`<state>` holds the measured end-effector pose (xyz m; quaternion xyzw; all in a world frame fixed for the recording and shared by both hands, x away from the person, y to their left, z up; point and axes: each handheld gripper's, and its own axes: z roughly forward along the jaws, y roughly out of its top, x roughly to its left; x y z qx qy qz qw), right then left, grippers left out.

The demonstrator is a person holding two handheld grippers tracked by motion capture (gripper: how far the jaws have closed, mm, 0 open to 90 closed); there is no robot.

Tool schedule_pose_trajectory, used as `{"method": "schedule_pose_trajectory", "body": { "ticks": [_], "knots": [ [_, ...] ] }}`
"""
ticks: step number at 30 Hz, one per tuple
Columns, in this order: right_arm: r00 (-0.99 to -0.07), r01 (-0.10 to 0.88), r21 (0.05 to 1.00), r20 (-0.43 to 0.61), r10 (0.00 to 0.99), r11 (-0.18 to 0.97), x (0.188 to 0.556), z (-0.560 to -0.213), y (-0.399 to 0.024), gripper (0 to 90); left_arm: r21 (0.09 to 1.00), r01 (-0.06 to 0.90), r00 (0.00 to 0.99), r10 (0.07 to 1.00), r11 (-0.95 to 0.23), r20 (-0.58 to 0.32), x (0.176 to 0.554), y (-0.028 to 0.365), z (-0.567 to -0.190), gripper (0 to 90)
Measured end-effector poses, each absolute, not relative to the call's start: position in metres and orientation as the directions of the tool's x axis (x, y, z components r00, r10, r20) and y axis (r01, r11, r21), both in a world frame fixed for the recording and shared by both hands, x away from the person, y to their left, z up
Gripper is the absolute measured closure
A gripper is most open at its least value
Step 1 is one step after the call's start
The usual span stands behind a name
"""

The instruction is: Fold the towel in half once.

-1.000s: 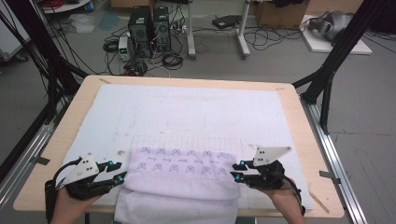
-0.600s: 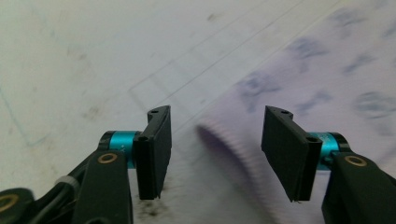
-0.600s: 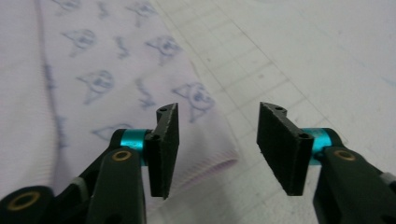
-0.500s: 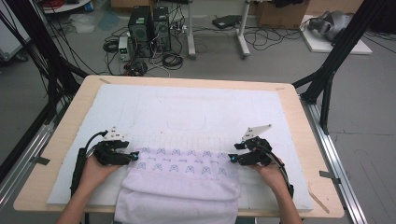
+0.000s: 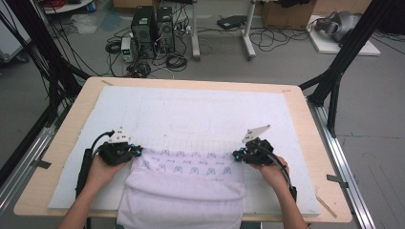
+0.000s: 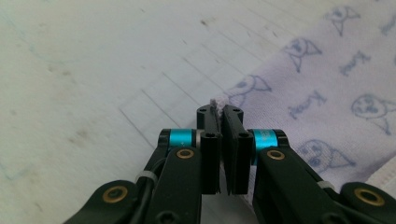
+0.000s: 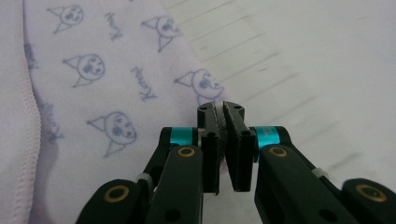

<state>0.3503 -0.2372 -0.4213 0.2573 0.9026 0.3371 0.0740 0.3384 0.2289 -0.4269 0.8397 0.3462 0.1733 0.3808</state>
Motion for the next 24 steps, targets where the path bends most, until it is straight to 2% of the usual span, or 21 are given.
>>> {"method": "schedule_pose_trajectory", "body": {
  "ticks": [4, 9, 13, 14, 15, 17, 19, 20, 24],
  "knots": [
    [-0.816, 0.417, 0.67, -0.022, 0.578, 0.614, 0.379, -0.392, -0.246, 86.3, 0.791, 0.45, 0.674, 0.739, -0.415, 0.005, 0.374, 0.225, -0.402, 86.2],
    [-0.773, 0.41, 0.69, -0.084, 0.629, 0.596, 0.422, -0.341, -0.247, 86.4, 0.807, 0.429, 0.627, 0.777, -0.406, 0.057, 0.421, 0.219, -0.355, 86.3],
    [-0.754, 0.391, 0.708, -0.12, 0.646, 0.588, 0.45, -0.301, -0.248, 86.3, 0.845, 0.389, 0.593, 0.802, -0.367, 0.075, 0.444, 0.22, -0.31, 86.2],
    [-0.753, 0.388, 0.714, -0.119, 0.647, 0.583, 0.456, -0.294, -0.249, 86.2, 0.848, 0.39, 0.577, 0.813, -0.36, 0.08, 0.447, 0.221, -0.304, 85.5],
    [-0.746, 0.394, 0.729, -0.102, 0.658, 0.56, 0.461, -0.29, -0.249, 84.1, 0.848, 0.398, 0.56, 0.825, -0.35, 0.078, 0.449, 0.222, -0.303, 79.6],
    [-0.73, 0.41, 0.747, -0.075, 0.679, 0.523, 0.466, -0.295, -0.25, 66.9, 0.832, 0.435, 0.529, 0.845, -0.344, 0.072, 0.453, 0.225, -0.31, 62.1],
    [-0.728, 0.451, 0.739, -0.02, 0.685, 0.501, 0.471, -0.308, -0.251, 54.8, 0.828, 0.449, 0.538, 0.841, -0.335, 0.048, 0.451, 0.231, -0.321, 55.3],
    [-0.733, 0.474, 0.734, 0.023, 0.68, 0.486, 0.47, -0.32, -0.25, 52.3, 0.823, 0.457, 0.543, 0.839, -0.337, 0.041, 0.448, 0.234, -0.328, 54.6],
    [-0.755, 0.485, 0.706, 0.039, 0.655, 0.517, 0.459, -0.352, -0.245, 51.0, 0.808, 0.483, 0.575, 0.818, -0.337, -0.002, 0.437, 0.238, -0.354, 52.8]
  ]
}}
